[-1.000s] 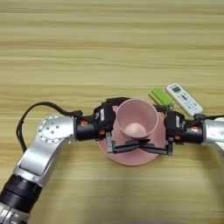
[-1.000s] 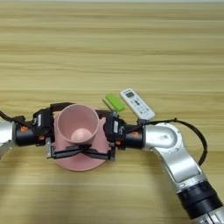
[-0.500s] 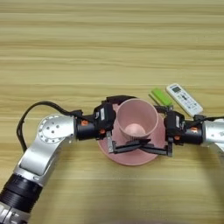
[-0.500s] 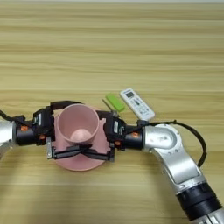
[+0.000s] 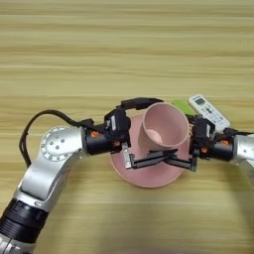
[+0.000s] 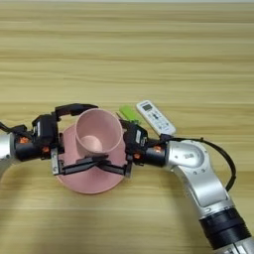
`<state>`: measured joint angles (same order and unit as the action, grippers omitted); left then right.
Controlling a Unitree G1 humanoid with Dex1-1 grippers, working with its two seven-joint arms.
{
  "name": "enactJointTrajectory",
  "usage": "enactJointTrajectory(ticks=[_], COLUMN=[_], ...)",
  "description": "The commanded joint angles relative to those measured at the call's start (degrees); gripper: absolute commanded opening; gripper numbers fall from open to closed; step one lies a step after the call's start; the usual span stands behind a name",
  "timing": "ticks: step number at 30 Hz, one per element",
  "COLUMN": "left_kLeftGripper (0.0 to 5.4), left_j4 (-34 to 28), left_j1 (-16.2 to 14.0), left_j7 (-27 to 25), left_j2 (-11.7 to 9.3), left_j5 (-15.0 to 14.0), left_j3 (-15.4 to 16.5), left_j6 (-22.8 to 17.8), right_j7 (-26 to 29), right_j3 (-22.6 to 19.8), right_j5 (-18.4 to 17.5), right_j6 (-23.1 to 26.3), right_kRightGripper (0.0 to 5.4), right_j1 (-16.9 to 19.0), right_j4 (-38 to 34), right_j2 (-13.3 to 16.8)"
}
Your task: Move the objects on the table
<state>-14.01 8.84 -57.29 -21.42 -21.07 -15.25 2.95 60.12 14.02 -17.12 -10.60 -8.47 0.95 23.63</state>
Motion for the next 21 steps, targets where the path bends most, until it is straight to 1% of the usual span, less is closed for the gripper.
enactJointTrajectory(ticks=[1, 5, 11, 15, 17, 20, 21], left_kLeftGripper=[5.4, 5.4, 5.4, 5.4, 5.4, 5.4, 5.4], left_j4=[-2.16, -3.13, -3.67, -4.27, -4.19, -2.55, -1.76], left_j1=[0.75, 1.32, 1.45, 1.61, 2.31, 4.43, 5.08], left_j7=[1.5, 2.56, 3.2, 4.51, 6.14, 10.41, 11.83], left_j2=[0.38, 0.58, 0.61, 1.33, 2.16, 4.46, 5.18], left_j5=[-1.99, -3.57, -3.89, -5.0, -5.63, -6.4, -6.5], left_j3=[1.77, 3.12, 3.53, 4.4, 5.43, 8.03, 8.86], left_j6=[-1.04, -1.87, -1.72, -1.77, -2.23, -2.99, -3.15], right_j7=[-0.44, -0.38, -0.28, -0.32, -1.06, -4.48, -5.29], right_j3=[-0.14, -0.08, -0.16, -0.07, 0.15, 1.07, 1.3], right_j5=[0.84, 0.99, 1.11, 1.24, 2.08, 5.87, 6.57], right_j6=[-0.6, -0.91, -1.12, -1.15, -0.88, 0.14, 0.54], right_kRightGripper=[4.11, 4.11, 4.11, 4.11, 4.11, 4.11, 4.11], right_j1=[0.22, 0.35, 0.32, 0.46, 0.47, 0.03, -0.04], right_j4=[2.25, 3.19, 3.97, 4.14, 4.36, 5.25, 5.35], right_j2=[-0.62, -0.91, -1.16, -1.2, -1.3, -2.05, -2.42])
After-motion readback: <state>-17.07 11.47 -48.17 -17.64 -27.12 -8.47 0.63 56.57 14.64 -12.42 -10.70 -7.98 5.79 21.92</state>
